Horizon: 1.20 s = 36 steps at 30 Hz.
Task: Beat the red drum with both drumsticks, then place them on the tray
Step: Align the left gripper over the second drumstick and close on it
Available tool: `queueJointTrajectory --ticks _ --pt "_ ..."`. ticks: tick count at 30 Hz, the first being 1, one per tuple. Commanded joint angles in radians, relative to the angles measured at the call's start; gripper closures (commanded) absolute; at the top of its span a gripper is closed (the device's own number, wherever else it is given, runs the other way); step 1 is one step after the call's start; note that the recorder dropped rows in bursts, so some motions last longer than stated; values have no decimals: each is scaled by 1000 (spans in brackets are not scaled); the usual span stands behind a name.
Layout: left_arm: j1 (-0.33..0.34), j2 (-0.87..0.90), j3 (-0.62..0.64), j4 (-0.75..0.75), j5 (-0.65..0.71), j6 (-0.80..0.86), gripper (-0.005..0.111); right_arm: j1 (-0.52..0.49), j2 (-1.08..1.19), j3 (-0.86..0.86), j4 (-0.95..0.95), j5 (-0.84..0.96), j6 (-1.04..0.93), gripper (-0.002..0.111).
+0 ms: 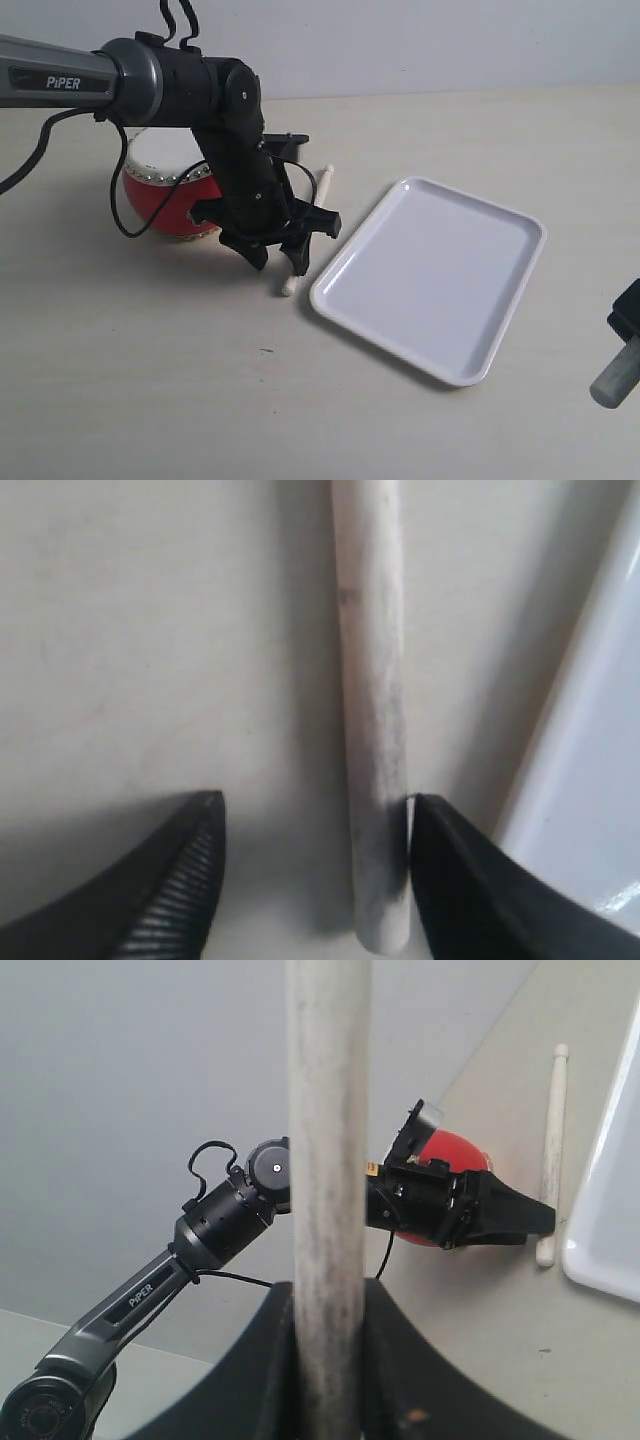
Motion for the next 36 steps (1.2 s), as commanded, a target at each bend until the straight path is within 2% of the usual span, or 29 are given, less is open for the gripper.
queueJointTrajectory --ticks 1,5,12,16,31,33,36 --pt "2 49 20 -18 45 13 52 1 -5 0 -2 -3 -13 108" --pt "2 49 20 -18 61 16 54 1 -5 0 -2 -3 -13 108" --pt "2 49 20 -18 64 18 84 1 -5 0 -11 -3 -13 108" --pt "2 49 20 -19 73 18 91 1 -5 0 -14 -3 -13 108" --pt "2 49 20 -19 88 44 96 1 -5 0 -14 -3 -13 108" --pt "2 49 20 -19 88 44 93 1 -5 0 -14 -3 -13 108" --pt "2 49 20 -19 90 44 78 1 -5 0 -14 -3 -13 108"
